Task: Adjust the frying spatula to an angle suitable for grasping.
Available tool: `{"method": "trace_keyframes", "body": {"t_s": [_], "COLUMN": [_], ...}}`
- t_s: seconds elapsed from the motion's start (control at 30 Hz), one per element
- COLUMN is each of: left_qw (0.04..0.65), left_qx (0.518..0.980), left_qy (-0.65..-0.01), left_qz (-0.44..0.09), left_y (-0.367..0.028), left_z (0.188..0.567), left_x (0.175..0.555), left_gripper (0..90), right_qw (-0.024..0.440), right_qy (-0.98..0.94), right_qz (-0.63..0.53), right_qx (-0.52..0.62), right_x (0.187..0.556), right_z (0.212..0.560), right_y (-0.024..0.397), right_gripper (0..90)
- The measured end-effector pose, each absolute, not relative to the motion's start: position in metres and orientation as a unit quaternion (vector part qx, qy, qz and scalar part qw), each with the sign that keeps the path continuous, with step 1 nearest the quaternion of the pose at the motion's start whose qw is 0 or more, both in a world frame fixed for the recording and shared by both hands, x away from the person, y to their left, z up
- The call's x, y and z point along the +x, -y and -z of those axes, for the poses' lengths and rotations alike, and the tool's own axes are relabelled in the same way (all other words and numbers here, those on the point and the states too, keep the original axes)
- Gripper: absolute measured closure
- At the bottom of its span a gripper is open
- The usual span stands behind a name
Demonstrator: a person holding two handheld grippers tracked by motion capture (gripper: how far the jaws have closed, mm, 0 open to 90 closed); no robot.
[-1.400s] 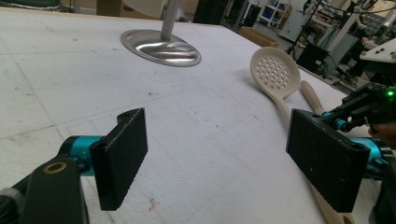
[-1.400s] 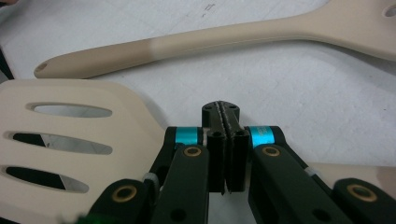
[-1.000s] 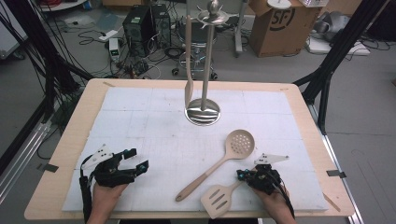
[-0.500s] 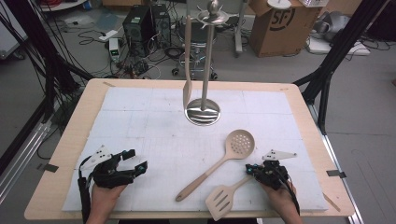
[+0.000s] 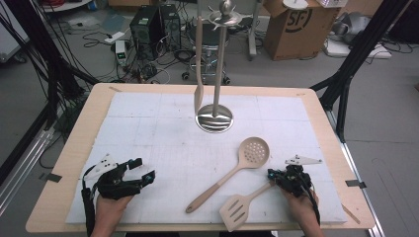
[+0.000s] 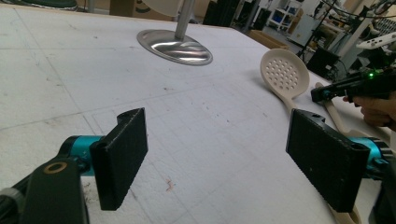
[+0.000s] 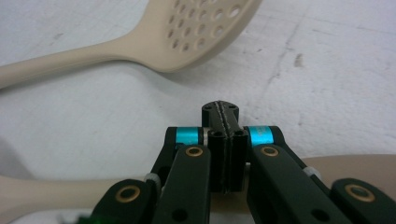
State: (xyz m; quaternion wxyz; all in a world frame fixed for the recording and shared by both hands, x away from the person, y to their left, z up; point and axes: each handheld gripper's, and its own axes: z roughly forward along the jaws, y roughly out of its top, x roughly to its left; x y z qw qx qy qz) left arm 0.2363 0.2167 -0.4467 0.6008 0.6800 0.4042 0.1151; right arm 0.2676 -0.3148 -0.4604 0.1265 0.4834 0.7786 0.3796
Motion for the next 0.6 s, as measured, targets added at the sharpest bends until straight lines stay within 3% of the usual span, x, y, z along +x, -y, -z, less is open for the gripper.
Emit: {"method": "trace_keyframes", "body": {"t_s": [0.6], "left_qw": [0.602], "left_qx": [0.676], "left_qy": [-0.409], "left_qz": [-0.116], "left_y": [-0.220], "left_z": [0.447], "left_x": [0.234], "left_gripper": [21.4], "right_qw": [0.178], "right_qy": [-0.747], "right_qz": [-0.381], "right_qx": [0.515], "right_x": [0.267], "right_z": [0.459], "right_y": [0.331], "right_gripper": [90.0]}}
